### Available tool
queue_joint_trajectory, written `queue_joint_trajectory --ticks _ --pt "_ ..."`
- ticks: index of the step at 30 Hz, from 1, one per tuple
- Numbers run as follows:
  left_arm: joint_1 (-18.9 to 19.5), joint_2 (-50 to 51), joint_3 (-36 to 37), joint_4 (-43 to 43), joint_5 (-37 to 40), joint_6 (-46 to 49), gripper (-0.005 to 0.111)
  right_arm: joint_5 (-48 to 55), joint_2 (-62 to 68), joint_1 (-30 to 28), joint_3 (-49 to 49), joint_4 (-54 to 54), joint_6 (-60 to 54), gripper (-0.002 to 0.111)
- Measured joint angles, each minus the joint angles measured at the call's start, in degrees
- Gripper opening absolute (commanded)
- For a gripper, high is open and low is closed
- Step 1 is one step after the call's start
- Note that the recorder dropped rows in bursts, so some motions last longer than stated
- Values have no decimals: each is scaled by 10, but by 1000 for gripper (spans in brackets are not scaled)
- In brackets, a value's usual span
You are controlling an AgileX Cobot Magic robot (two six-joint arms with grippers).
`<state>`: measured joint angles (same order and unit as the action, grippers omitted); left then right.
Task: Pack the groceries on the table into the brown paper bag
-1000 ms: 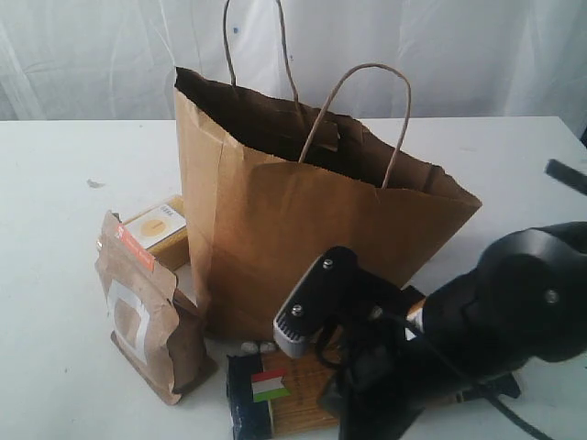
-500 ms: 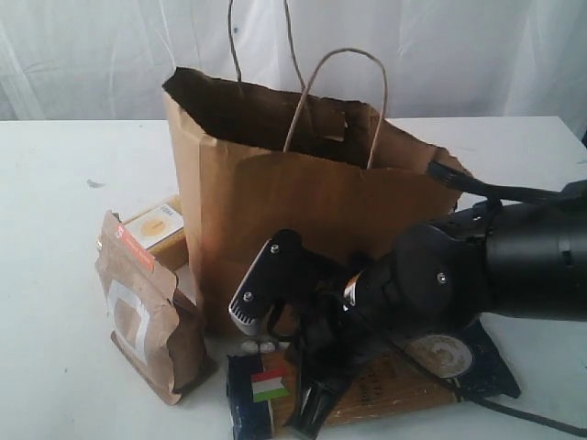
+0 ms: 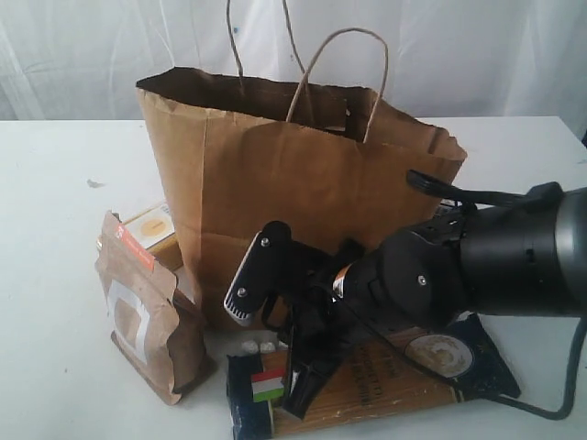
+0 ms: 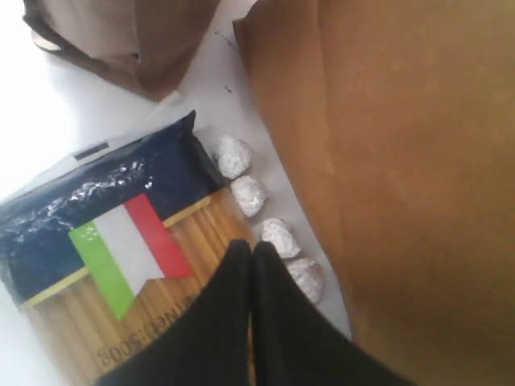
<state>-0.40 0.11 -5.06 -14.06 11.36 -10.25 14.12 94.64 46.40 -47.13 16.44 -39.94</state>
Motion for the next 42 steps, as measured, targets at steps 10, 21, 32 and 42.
queue_joint_trajectory --ticks 10,21,32,42 --pt "0 0 0 0 0 0 1 17 1 -1 -1 -1 5 0" --pt "0 0 0 0 0 0 1 119 -91 29 -1 1 33 0" --pt "0 0 0 0 0 0 1 257 -228 32 72 1 113 0" --pt "0 0 0 0 0 0 1 348 -414 -8 111 -3 232 0"
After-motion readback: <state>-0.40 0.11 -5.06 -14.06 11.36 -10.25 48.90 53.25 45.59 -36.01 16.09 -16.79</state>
